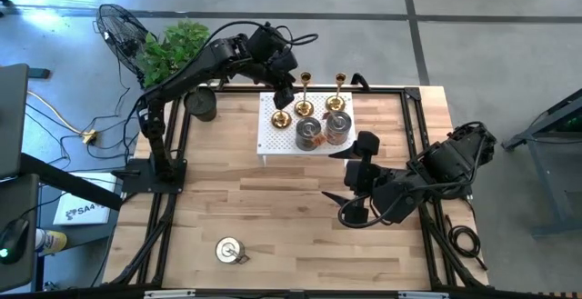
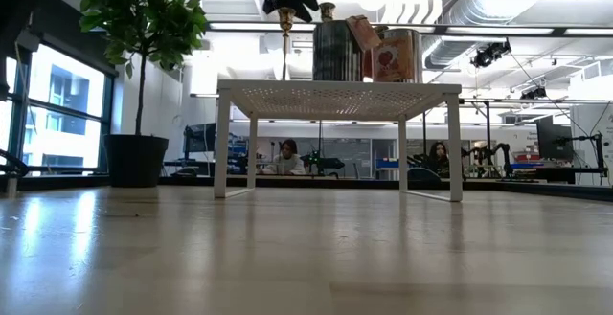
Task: Pick & Place candle stick holders
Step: Align the silver scented candle with the other silver scented candles on the shelf
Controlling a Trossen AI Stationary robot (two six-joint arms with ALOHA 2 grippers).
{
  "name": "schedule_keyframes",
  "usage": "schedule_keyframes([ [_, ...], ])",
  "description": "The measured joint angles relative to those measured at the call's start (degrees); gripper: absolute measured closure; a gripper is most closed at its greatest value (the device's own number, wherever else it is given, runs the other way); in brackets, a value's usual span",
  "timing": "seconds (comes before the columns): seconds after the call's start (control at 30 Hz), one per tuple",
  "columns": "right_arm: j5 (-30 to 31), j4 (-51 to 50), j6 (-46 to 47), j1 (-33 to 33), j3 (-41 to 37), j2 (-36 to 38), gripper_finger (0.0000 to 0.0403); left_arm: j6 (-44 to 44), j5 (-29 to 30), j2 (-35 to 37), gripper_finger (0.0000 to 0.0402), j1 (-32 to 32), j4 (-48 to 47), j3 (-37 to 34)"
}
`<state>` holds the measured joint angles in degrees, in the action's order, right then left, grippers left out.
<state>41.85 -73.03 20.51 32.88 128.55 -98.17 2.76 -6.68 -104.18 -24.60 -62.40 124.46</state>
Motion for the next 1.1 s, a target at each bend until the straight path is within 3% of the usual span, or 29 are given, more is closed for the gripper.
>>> schedule_keyframes([
  [0.33, -0.6, -0.1, 0.0, 0.0, 0.0, 0.0, 0.0024, -0.2, 1.3, 2.8, 0.0220, 1.7, -5.6, 0.0],
  [0.63, -0.4, -0.4, -0.4, -0.1, 0.0, 0.0, 0.0024, -4.4, 2.8, 10.7, 0.0220, 7.3, -16.0, 0.0],
  [0.77, -0.3, -0.4, -0.6, -0.4, 0.0, 0.0, 0.0024, -9.8, 6.4, 14.6, 0.0220, 12.3, -17.8, 0.0],
  [1.1, 0.0, 2.0, 0.6, -0.7, 0.0, 0.0, 0.0024, -12.3, 17.1, 21.1, 0.0219, 24.6, -18.4, 0.0],
])
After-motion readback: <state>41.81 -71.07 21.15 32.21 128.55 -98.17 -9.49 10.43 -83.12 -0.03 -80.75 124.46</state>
